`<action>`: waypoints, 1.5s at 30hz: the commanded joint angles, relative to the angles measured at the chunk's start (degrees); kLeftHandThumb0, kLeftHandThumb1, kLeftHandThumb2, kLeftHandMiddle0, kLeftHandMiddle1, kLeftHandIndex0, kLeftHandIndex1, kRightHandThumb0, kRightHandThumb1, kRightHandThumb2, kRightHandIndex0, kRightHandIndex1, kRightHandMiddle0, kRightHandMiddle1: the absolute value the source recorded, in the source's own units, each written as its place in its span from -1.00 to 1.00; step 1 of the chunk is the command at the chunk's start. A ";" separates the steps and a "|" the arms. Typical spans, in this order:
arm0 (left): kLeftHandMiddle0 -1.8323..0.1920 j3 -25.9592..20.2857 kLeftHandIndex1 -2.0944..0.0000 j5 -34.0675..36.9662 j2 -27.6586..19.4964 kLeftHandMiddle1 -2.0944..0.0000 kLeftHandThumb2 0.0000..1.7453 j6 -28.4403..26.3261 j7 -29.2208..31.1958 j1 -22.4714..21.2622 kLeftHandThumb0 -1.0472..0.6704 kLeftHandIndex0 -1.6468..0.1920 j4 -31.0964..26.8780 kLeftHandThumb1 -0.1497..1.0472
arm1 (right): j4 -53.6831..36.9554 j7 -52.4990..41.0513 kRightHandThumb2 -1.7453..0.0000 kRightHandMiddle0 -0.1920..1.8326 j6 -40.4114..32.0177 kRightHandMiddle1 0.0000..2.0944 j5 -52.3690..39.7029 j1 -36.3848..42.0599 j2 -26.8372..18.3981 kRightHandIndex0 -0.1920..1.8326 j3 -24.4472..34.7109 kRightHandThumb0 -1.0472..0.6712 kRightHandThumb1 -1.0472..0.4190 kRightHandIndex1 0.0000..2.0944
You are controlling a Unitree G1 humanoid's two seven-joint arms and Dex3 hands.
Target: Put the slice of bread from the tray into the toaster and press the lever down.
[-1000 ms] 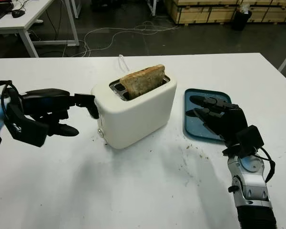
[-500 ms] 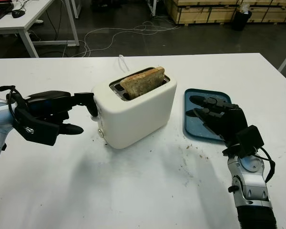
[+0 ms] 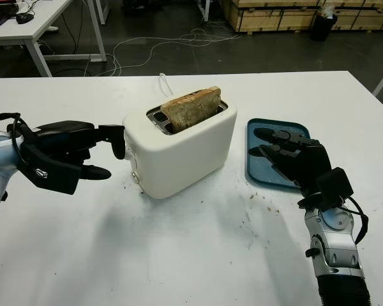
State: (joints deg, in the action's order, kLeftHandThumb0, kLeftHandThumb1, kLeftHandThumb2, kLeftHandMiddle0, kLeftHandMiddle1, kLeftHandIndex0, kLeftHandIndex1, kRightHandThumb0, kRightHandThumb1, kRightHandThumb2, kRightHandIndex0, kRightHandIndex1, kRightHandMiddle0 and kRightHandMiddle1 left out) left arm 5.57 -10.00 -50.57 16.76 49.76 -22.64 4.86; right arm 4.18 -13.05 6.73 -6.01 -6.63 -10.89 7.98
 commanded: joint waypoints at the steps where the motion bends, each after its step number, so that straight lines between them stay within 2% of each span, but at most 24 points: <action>1: -0.74 0.71 -0.48 0.71 0.80 -0.50 -0.28 1.01 0.27 0.39 -1.00 0.79 0.70 0.79 | 0.04 0.01 0.87 0.22 0.29 -1.00 -0.43 -0.19 -0.08 0.03 -0.05 -0.38 -0.83 -0.35; 11: -0.74 -0.64 -0.35 2.78 2.03 -0.47 -0.30 2.23 -0.76 1.13 -1.00 0.79 1.24 0.79 | 0.28 0.08 0.87 0.23 0.49 -1.00 -0.51 -0.19 0.12 0.03 -0.05 -0.38 -0.83 -0.34; 16: -0.74 -3.29 -0.32 2.30 0.89 -0.55 -0.24 1.54 -2.86 1.62 -1.00 0.79 -1.77 0.79 | 0.59 -0.14 0.87 0.22 0.78 -1.00 -0.68 -0.20 0.15 0.02 -0.05 -0.38 -0.83 -0.34; 18: -0.74 -4.45 -0.19 1.95 0.76 -0.64 -0.18 3.59 -4.43 1.94 -1.00 0.79 -1.97 0.79 | 0.71 -0.22 0.87 0.23 0.83 -1.00 -0.78 -0.25 0.19 0.02 -0.03 -0.38 -0.83 -0.34; 21: -0.74 -5.55 0.07 2.54 0.67 -0.66 -0.14 7.09 -5.68 2.12 -1.00 0.79 -1.20 0.79 | 0.66 0.24 0.87 0.23 1.01 -1.00 -0.03 -0.19 0.12 0.02 -0.22 -0.38 -0.83 -0.33; 22: -0.74 -5.65 0.09 3.04 0.82 -0.67 -0.15 8.12 -5.73 2.07 -1.00 0.79 -0.61 0.79 | 0.62 0.35 0.87 0.23 1.02 -1.00 0.10 -0.15 0.12 0.02 -0.24 -0.38 -0.83 -0.33; 23: -0.74 -5.65 0.05 3.20 0.96 -0.67 -0.16 8.86 -5.84 2.06 -1.00 0.79 -0.22 0.79 | 0.65 0.30 0.87 0.23 1.07 -1.00 0.03 -0.14 0.11 0.02 -0.22 -0.39 -0.83 -0.33; 28: -0.74 -5.54 -0.40 1.29 3.05 -0.67 -0.22 16.91 -10.54 2.18 -1.00 0.76 3.76 0.79 | 0.84 0.29 0.88 0.24 1.17 -0.99 -0.08 -0.13 0.03 0.02 -0.05 -0.39 -0.83 -0.32; 32: -0.74 -4.04 -0.62 -3.16 2.41 -0.67 -0.20 18.41 -12.38 2.07 -1.00 0.76 4.55 0.79 | 0.71 0.09 0.87 0.24 1.08 -1.00 -0.26 -0.09 -0.03 0.02 -0.02 -0.39 -0.83 -0.32; 36: -0.74 -2.37 -0.66 -7.86 0.80 -0.67 -0.10 16.74 -11.15 1.82 -1.00 0.79 3.19 0.79 | 0.76 0.01 0.87 0.23 1.29 -1.00 -0.33 -0.12 -0.01 0.01 -0.01 -0.38 -0.83 -0.32; 41: -0.74 -0.66 -0.67 -10.94 -0.61 -0.67 -0.05 11.13 -8.09 1.96 -1.00 0.79 -0.67 0.79 | 0.06 0.29 0.87 0.23 0.47 -1.00 -0.05 0.02 -0.14 0.02 -0.09 -0.38 -0.83 -0.32; 45: -0.74 -0.04 -0.67 -13.12 -0.12 -0.67 -0.02 10.57 -9.81 2.87 -1.00 0.79 -1.47 0.79 | 0.30 0.26 0.87 0.23 0.70 -1.00 -0.10 -0.14 -0.07 0.02 -0.12 -0.38 -0.83 -0.32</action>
State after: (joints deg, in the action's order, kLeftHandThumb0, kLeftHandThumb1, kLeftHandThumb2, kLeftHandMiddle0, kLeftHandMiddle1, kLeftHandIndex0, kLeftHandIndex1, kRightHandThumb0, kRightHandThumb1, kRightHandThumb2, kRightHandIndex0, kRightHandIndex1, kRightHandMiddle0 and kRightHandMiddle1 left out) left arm 4.62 -21.64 -50.53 27.77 40.64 -20.38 3.83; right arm 4.51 -12.95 6.78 -5.96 -6.62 -10.89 7.97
